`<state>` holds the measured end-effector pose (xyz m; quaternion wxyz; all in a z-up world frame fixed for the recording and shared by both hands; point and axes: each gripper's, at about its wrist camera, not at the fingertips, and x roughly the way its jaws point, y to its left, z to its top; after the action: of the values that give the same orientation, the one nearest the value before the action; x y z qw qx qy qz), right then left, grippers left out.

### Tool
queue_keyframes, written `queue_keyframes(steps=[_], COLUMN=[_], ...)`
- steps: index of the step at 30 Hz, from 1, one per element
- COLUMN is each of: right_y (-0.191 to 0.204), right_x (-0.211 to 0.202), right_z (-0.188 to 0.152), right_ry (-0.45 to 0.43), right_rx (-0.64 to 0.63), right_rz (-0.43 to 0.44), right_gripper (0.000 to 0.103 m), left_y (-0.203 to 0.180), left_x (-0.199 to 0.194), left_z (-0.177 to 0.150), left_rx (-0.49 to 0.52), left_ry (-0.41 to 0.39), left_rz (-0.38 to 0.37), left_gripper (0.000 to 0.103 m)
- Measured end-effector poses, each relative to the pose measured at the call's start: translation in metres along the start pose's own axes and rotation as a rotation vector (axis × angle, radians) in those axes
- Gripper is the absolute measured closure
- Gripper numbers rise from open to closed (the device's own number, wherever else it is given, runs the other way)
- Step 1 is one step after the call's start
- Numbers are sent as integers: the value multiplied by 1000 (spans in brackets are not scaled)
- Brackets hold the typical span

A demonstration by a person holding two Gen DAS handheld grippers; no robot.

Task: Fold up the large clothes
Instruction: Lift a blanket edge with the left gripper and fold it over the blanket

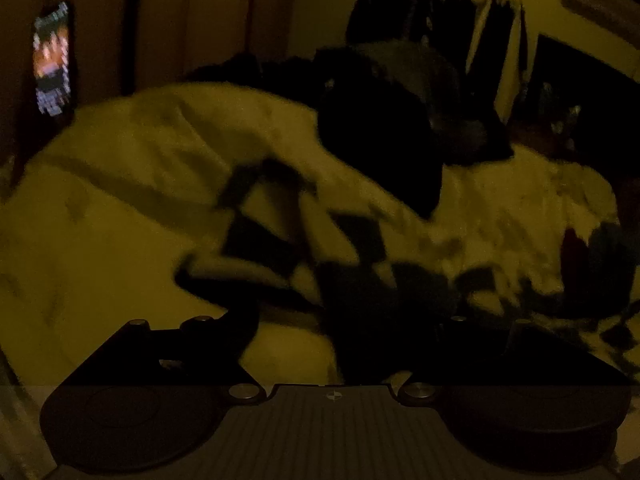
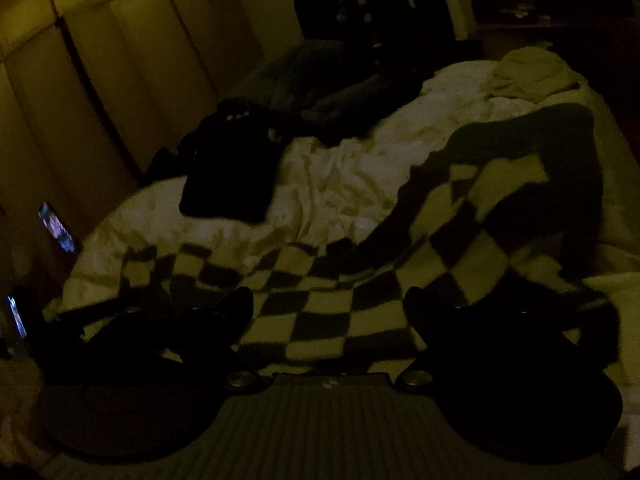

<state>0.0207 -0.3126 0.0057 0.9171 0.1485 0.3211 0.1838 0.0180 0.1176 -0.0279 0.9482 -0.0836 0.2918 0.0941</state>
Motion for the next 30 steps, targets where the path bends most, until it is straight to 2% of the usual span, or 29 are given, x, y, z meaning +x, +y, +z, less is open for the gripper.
queue_keyframes(steps=[5,6,7,9,11,14,16,20,23,25,30], right_y=[-15,-21,-26,-32,-32,-32,-32,-34,-35,-35,-35], right_x=[32,36,40,46,47,45,45,45,46,46,44], right_z=[-25,-31,-36,-45,-50,-51,-51,-50,-51,-51,-52], right_ry=[84,100,112,130,132,130,129,127,125,123,116], right_rx=[46,69,85,105,105,104,105,108,111,113,119], right_rz=[-46,-53,-57,-60,-60,-53,-52,-47,-45,-43,-37], right_gripper=[17,17,17,17,17,15,15,15,15,15,15], left_y=[-6,-6,-6,-6,-5,7,19,47,53,51,8], left_x=[14,15,16,14,9,-6,-20,-54,-76,-81,-69], left_z=[-5,-5,-4,-3,-1,5,14,39,55,60,51], left_rx=[26,22,16,20,24,-3,-10,-11,21,3,27], left_ry=[12,17,22,20,12,-3,-44,-180,-260,-257,-154], left_rz=[-6,-19,-31,-43,-60,-86,-44,120,231,194,-53], left_gripper=[0,6,17,25,38,39,39,39,39,39,39])
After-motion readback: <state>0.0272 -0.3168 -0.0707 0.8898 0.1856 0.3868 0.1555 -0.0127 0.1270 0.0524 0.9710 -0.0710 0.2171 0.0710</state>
